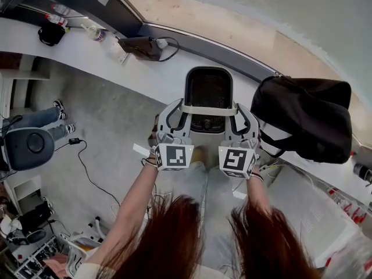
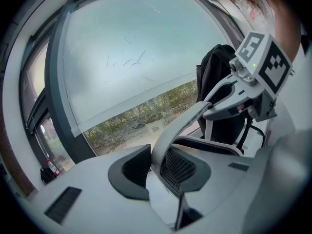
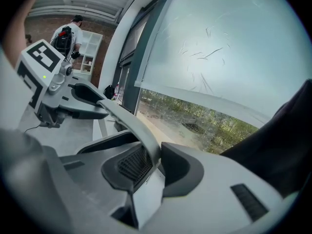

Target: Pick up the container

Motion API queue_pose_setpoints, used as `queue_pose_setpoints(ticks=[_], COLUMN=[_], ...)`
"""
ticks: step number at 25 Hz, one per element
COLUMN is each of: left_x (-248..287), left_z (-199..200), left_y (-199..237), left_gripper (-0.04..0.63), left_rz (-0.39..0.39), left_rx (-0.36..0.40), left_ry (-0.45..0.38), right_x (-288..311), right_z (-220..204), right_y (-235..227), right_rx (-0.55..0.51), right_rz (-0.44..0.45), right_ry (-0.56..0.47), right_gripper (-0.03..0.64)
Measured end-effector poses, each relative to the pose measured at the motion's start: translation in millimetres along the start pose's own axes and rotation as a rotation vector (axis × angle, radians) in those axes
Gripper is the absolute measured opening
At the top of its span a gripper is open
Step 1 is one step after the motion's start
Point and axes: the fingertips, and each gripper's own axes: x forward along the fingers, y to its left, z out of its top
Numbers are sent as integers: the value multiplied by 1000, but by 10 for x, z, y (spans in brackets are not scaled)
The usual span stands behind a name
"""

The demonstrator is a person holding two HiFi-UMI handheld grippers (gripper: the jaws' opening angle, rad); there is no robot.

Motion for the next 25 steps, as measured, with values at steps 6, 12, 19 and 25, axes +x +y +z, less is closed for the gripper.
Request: queue_pose_setpoints(ticks=[6,12,19,25], left_x=[29,28,-26,-133], left_z=[24,68,90,129], left_y=[16,15,-72,-179], left_gripper=[100,97,86,84], left_rz=[18,21,30,36], left_rx=[-7,4,9,10], left_ry=[11,21,33,43], right_x=[16,14,-69,-209], right_z=[7,25,8,-29], right_y=[-29,-67,-96,-100], right_rx=[-12,-23,-21,-36], right_rz=[-5,-11,3,16], right_ry=[-2,-3,-9,-13], right_gripper=[98,92,84,83])
